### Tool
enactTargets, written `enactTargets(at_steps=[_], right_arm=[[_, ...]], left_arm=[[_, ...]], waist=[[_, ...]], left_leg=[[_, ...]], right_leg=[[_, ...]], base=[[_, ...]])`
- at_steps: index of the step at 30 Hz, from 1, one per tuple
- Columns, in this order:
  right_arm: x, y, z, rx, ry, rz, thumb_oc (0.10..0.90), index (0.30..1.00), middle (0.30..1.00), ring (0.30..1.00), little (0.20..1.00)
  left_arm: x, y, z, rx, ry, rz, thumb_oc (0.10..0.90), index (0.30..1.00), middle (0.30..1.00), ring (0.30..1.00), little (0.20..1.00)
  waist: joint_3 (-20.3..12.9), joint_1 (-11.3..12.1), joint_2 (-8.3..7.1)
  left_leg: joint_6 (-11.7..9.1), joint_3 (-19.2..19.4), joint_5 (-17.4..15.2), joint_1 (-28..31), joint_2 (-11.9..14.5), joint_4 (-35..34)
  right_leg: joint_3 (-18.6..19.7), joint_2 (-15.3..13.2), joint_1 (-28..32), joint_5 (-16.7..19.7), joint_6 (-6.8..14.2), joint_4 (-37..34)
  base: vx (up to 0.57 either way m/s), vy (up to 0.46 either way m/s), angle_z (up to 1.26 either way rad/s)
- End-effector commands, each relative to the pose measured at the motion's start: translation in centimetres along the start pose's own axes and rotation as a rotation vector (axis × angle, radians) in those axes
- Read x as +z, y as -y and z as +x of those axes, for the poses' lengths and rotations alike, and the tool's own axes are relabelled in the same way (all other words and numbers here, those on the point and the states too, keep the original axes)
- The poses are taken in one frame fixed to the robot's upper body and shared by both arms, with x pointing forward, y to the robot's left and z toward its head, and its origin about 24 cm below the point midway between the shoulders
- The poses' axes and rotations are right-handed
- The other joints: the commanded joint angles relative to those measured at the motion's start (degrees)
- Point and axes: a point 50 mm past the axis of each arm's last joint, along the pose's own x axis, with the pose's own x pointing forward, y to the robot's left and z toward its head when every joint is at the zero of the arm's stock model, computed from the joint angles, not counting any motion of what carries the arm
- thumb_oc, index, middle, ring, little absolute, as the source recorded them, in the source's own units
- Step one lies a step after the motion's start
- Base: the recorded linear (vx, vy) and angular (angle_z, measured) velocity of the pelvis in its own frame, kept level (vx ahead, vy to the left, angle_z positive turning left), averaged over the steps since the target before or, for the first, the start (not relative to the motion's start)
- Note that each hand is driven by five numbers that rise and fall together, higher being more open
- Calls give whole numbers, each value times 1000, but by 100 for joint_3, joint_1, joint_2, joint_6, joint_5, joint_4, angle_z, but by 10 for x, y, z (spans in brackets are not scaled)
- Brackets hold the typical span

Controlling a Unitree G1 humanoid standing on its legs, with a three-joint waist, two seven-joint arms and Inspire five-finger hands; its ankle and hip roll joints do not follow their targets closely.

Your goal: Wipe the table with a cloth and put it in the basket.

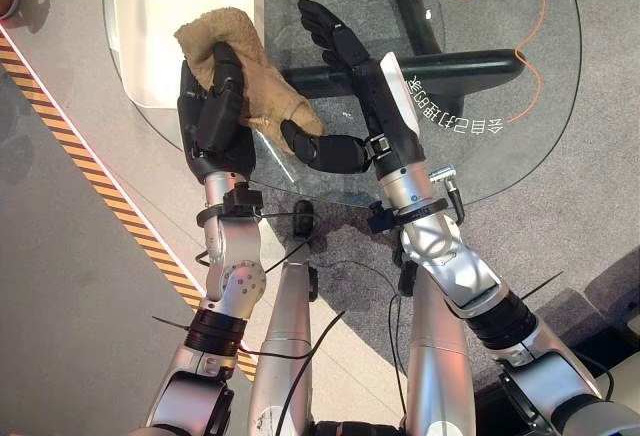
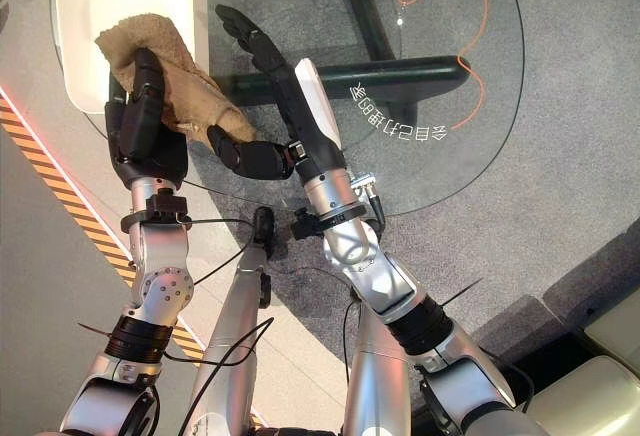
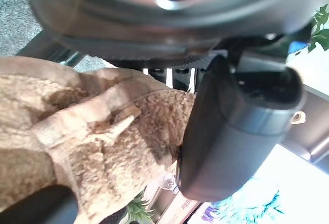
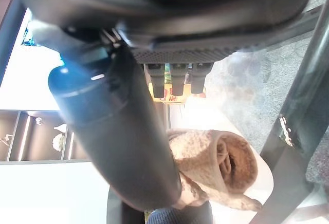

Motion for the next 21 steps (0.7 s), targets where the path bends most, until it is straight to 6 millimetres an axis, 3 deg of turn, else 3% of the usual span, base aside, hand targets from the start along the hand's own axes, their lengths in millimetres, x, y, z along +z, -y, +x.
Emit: enactTargets(at_steps=[1,21], right_arm=[[72,7,17,-114,364,61,800,900,900,900,900],[49,63,2,-466,357,-83,800,900,900,900,900]], left_arm=[[57,50,16,-239,358,-27,100,300,300,300,200],[69,38,16,-195,414,24,100,300,300,300,200]], waist=[[-156,82,-67],[-156,-103,-151]], left_leg=[[713,542,-299,162,-638,95],[736,568,-377,202,-586,94]], right_leg=[[-191,641,293,359,-67,-725],[-96,697,313,381,-17,-751]], base=[[0,0,0],[0,0,0]])
